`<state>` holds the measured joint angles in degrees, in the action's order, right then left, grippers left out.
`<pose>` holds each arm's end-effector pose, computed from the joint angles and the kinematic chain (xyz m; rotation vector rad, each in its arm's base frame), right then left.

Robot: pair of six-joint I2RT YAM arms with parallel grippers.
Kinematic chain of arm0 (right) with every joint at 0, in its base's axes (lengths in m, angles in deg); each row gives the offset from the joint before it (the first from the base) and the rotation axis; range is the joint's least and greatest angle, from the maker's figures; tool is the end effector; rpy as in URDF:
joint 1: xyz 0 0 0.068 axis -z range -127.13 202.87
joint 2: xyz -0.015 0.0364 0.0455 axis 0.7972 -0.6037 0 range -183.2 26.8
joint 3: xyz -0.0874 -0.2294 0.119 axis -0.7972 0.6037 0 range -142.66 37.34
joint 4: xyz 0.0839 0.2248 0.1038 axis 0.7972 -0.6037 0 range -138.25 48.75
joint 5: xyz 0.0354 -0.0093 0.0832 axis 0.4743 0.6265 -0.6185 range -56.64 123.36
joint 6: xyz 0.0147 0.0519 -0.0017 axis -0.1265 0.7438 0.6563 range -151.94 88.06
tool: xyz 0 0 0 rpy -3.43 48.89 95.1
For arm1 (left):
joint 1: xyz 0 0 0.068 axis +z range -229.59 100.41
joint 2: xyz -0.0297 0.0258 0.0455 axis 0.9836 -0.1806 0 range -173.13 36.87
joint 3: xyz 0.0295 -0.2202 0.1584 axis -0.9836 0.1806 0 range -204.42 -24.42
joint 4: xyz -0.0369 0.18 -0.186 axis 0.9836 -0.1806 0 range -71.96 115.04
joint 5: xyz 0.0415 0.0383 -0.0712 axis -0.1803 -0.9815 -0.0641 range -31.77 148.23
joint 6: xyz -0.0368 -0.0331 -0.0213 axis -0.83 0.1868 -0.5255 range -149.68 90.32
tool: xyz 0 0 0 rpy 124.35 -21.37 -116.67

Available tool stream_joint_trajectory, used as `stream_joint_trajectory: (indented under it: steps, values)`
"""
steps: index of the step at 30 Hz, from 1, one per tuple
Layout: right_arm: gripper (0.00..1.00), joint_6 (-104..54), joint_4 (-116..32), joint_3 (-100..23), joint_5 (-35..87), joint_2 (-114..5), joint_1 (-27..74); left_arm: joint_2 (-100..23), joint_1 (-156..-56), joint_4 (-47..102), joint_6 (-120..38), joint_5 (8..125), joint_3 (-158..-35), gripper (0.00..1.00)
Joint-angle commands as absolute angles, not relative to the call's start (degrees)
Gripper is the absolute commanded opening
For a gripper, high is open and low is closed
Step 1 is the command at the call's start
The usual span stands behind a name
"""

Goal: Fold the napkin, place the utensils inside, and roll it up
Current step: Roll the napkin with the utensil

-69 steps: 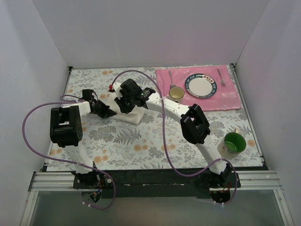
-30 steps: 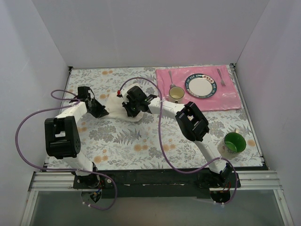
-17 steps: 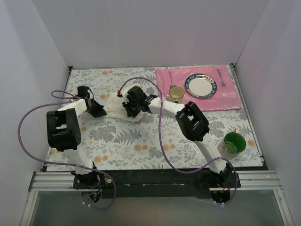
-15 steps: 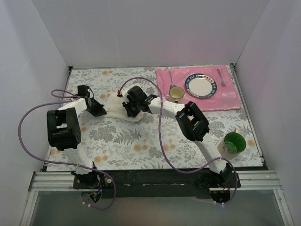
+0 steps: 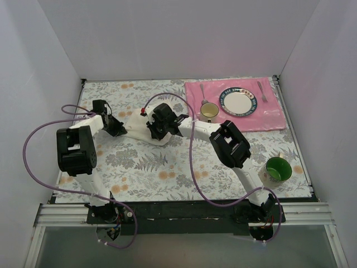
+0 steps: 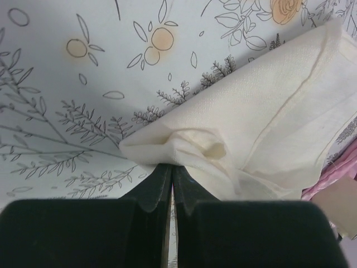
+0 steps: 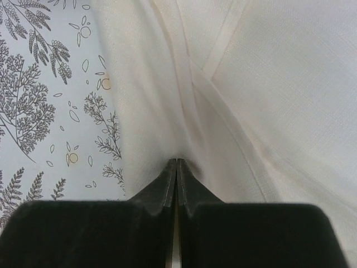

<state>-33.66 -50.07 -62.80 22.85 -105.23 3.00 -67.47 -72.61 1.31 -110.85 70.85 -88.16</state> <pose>0.3295 0.4011 0.1600 -1.1116 2.0727 0.6371 0.3559 0.0357 0.1576 -1.9279 2.0944 -0.6421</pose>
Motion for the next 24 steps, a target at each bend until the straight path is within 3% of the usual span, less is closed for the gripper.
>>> stream_joint_trajectory:
  steps: [1, 4, 13, 24]
  values:
    - [0.06, -34.4, -58.7, -57.2, 22.0, -105.6, 2.7, -57.3, -73.0, 1.0, -108.4, 67.4, -87.1, 0.02]
    - [0.05, -35.1, -57.6, -55.8, 21.0, -104.8, 2.7, -54.6, -73.0, 0.9, -109.0, 70.9, -86.5, 0.09]
    - [0.04, -37.9, -56.4, -51.7, 19.0, -103.0, 2.6, -58.5, -77.0, 4.9, -111.6, 79.1, -83.4, 0.07]
    - [0.03, -41.0, -52.8, -43.1, 17.5, -97.7, 1.7, -60.6, -82.3, 8.8, -111.0, 76.5, -77.0, 0.04]
